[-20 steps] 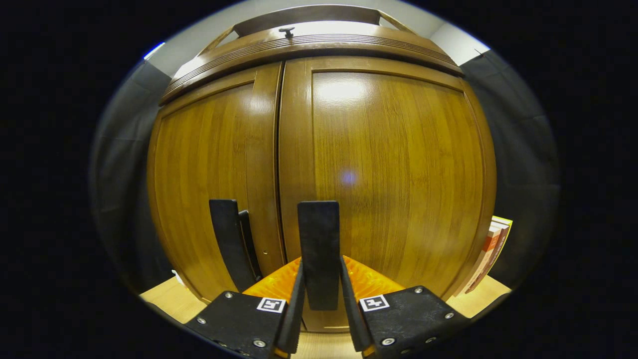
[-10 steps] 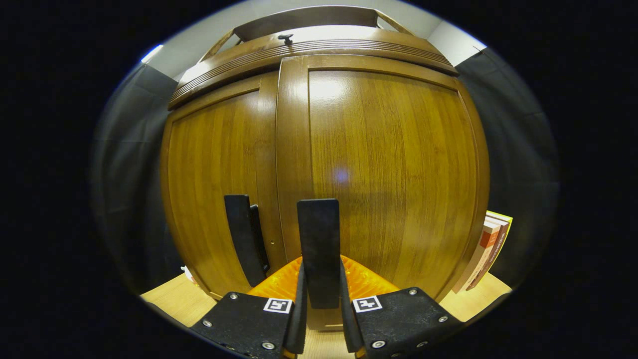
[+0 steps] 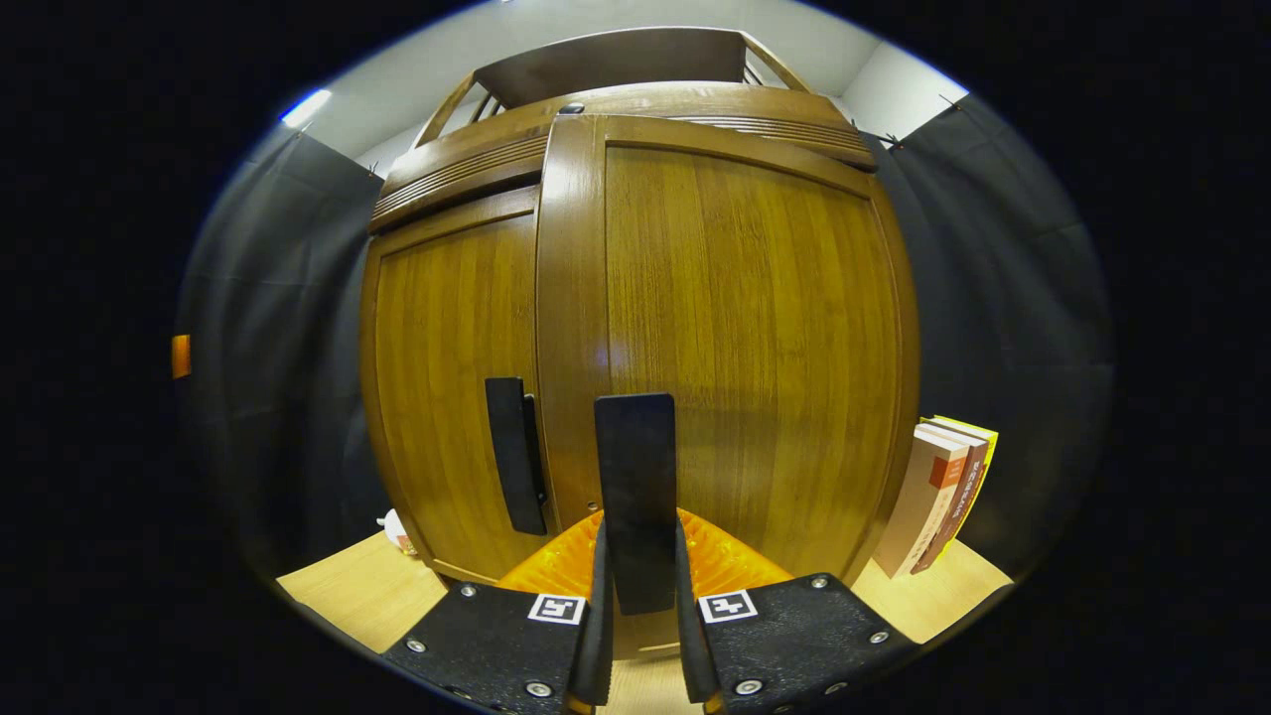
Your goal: Open the right door of the double-door shoe cabinet with the right hand, and open the left door with the left hand.
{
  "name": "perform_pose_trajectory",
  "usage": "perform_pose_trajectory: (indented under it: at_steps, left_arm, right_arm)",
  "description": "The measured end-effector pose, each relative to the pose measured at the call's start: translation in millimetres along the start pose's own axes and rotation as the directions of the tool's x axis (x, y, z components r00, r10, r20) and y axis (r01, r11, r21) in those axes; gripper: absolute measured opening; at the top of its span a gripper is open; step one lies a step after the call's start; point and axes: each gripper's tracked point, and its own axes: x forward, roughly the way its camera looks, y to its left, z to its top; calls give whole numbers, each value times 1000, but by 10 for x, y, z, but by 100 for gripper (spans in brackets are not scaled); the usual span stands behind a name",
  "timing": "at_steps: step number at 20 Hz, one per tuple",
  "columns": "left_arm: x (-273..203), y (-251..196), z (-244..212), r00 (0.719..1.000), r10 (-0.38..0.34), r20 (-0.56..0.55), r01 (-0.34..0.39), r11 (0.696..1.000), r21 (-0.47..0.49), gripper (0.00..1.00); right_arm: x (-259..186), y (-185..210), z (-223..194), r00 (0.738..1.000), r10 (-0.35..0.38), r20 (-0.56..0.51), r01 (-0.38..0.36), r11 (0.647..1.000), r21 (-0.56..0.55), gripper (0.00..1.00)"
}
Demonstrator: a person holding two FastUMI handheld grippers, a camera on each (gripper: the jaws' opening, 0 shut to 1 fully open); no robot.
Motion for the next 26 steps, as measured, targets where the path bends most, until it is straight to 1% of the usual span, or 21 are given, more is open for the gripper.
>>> perform_pose_trajectory:
  at_steps: [2,3,4,5,6,7,8,9,11,12,13,14,15,19,20,21,22,23,24,25,26]
  left_arm:
    - [-21,-31,-8,1000,-2,-2,2,1000,-1,99]
    - [-33,-48,-10,1000,-4,-3,4,1000,0,99]
    - [-47,-64,-13,1000,-6,-4,6,1000,0,99]
    - [-54,-83,-9,1000,-9,-5,9,1000,-1,96]
    - [-69,-108,-26,1000,-12,-7,12,1000,-2,99]
    - [-75,-124,-27,1000,-14,-9,14,1000,-2,99]
    - [-83,-146,-33,1000,-16,-12,16,1000,0,99]
    - [-95,-161,-35,1000,-17,-14,17,1000,0,99]
    - [-129,-193,-37,1000,-21,-15,21,1000,-2,96]
    - [-147,-224,-31,1000,-24,-14,24,1000,-3,96]
    - [-159,-240,-19,1000,-25,-13,25,1000,-1,96]
    - [-170,-264,-21,1000,-26,-10,26,1000,2,99]
    - [-183,-286,-13,1000,-27,-9,27,1000,4,99]
    - [-236,-386,-4,999,-39,-8,39,999,6,99]
    - [-251,-402,-5,999,-41,-8,41,999,6,99]
    - [-263,-428,2,999,-43,-7,43,999,7,99]
    - [-274,-451,11,999,-46,-6,46,999,7,99]
    - [-279,-473,20,999,-48,-4,48,999,6,99]
    - [-291,-500,12,999,-51,-3,51,999,4,99]
    - [-298,-529,17,998,-55,-2,55,998,0,99]
    - [-300,-564,5,998,-60,-4,60,998,-5,99]
  right_arm:
    - [-106,-33,1,1000,7,-1,-7,1000,3,29]
    - [-163,-50,-2,1000,9,-2,-9,1000,6,25]
    - [-237,-85,-10,1000,10,-3,-10,1000,3,25]
    - [-294,-114,-8,1000,10,-2,-10,1000,0,21]
    - [-353,-144,-10,1000,8,-1,-8,1000,0,25]
    - [-412,-174,-9,1000,6,1,-6,1000,0,21]
    - [-475,-210,0,1000,3,2,-3,1000,0,21]
    - [-529,-246,9,1000,0,2,0,1000,-3,25]
    - [-637,-320,14,1000,-6,0,6,1000,-10,25]
    - [-705,-365,23,1000,-10,-2,10,1000,-11,21]
    - [-780,-415,36,1000,-16,-4,16,1000,-7,29]
    - [-830,-455,36,1000,-18,-7,18,1000,-6,22]
    - [-880,-494,40,1000,-22,-7,22,1000,-6,22]
    - [-1107,-708,59,998,-66,-11,66,998,-10,22]
    - [-1153,-771,57,997,-76,-11,76,997,-14,18]
    - [-1202,-835,59,996,-85,-10,85,996,-18,18]
    - [-1242,-903,71,995,-99,-8,98,995,-22,23]
    - [-1292,-979,73,994,-113,-6,113,993,-25,23]
    - [-1344,-1052,75,992,-129,-6,129,991,-29,14]
    - [-1401,-1144,83,989,-149,-3,149,988,-35,13]
    - [-1465,-1240,91,985,-171,1,170,984,-48,9]
